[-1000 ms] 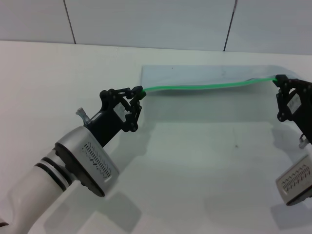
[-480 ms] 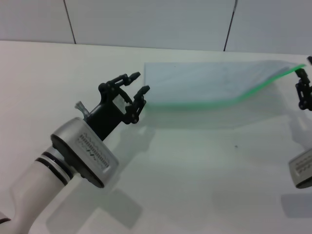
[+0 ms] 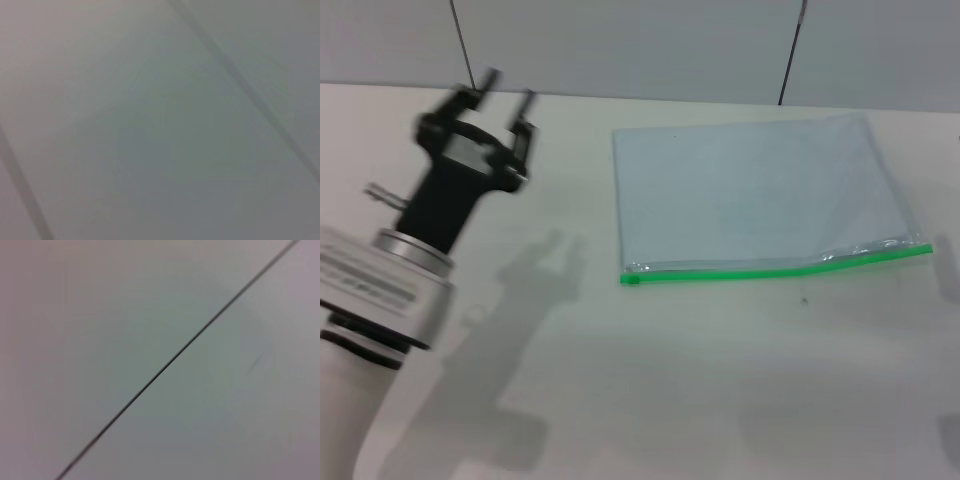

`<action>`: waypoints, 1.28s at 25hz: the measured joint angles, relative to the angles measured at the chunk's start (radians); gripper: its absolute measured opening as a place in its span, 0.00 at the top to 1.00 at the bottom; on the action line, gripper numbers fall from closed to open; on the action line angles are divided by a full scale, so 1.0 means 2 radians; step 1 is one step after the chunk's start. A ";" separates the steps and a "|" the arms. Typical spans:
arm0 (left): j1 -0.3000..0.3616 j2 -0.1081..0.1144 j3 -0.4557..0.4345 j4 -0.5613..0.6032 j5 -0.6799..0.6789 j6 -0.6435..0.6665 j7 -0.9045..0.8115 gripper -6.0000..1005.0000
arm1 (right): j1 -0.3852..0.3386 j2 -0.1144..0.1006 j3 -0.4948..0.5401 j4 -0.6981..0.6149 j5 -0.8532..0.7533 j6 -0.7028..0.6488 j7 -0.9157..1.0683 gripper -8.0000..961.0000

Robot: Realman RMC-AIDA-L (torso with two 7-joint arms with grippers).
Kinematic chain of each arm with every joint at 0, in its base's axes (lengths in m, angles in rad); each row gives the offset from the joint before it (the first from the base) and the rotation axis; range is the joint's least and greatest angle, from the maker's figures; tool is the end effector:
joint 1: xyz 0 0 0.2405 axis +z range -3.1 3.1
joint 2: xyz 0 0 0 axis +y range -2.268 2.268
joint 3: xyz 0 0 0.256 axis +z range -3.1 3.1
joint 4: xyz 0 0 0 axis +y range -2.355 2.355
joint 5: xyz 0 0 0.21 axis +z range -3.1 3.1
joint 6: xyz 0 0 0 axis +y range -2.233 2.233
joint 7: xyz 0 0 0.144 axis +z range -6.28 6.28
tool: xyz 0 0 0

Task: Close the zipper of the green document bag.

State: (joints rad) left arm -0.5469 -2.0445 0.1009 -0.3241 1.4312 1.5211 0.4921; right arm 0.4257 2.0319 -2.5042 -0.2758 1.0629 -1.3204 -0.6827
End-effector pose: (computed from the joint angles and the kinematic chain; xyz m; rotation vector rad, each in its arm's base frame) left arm -0.2598 0.3181 -0.0303 -1.6254 0.1262 -0.5894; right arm 0.3000 0.3299 -0.0005 -1.5355 -0.2023 0.2500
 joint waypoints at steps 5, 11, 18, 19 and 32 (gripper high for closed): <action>0.008 0.000 0.000 0.015 -0.057 0.018 -0.095 0.64 | -0.006 0.000 0.004 0.000 0.000 -0.053 0.166 0.41; 0.026 0.002 0.000 0.065 -0.089 0.017 -0.256 0.64 | -0.011 -0.004 0.007 0.013 -0.004 -0.104 0.307 0.35; 0.036 0.004 0.000 0.096 -0.107 0.018 -0.363 0.64 | -0.010 -0.004 0.006 0.025 -0.003 -0.112 0.362 0.35; 0.036 0.004 0.000 0.096 -0.113 0.018 -0.368 0.64 | -0.009 -0.004 0.006 0.025 -0.004 -0.113 0.368 0.35; 0.028 0.002 0.004 0.092 -0.118 0.011 -0.374 0.30 | -0.007 -0.004 0.001 0.025 -0.007 -0.115 0.380 0.35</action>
State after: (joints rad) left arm -0.4915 -2.0395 0.1096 -0.1392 1.1943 1.5423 -0.2567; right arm 0.4115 2.0233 -2.5019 -0.2254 1.0493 -1.5508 0.0770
